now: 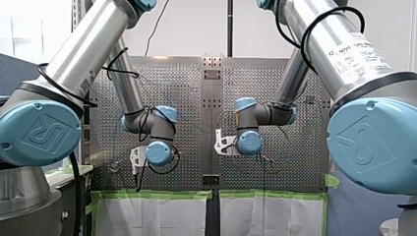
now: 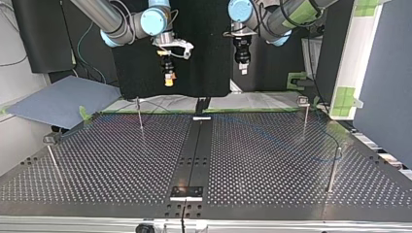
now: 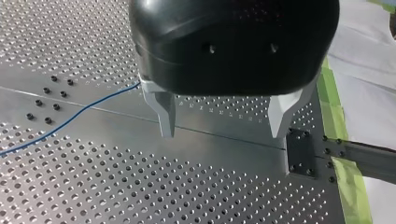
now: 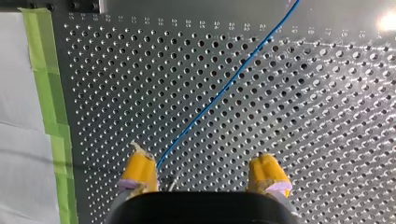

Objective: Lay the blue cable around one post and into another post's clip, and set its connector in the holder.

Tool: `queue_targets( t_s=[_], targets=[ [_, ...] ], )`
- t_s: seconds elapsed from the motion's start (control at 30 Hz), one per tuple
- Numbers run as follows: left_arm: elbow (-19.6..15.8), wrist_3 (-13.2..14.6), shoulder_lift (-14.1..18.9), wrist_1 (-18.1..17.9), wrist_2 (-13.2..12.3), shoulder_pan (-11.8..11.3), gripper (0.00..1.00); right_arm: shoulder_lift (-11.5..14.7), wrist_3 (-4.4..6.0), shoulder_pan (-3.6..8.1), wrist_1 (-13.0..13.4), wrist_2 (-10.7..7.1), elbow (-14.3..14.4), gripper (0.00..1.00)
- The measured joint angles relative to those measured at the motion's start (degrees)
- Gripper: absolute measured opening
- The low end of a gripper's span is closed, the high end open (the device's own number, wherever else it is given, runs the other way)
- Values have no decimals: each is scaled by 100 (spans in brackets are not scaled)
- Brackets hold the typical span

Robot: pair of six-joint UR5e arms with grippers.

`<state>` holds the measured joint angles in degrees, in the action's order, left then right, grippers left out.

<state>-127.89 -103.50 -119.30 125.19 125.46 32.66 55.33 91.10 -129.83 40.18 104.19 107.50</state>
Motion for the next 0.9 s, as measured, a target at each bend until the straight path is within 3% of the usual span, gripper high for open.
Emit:
queue_targets(
  t_s=[0.2, 0.9],
  targets=[
    [-3, -57, 0, -28, -61, 6, 100, -1, 34, -8, 77, -29, 3, 100],
    [3, -73, 0, -108, -44, 15, 100, 1, -12, -12, 202, -73, 4, 100]
  ],
)
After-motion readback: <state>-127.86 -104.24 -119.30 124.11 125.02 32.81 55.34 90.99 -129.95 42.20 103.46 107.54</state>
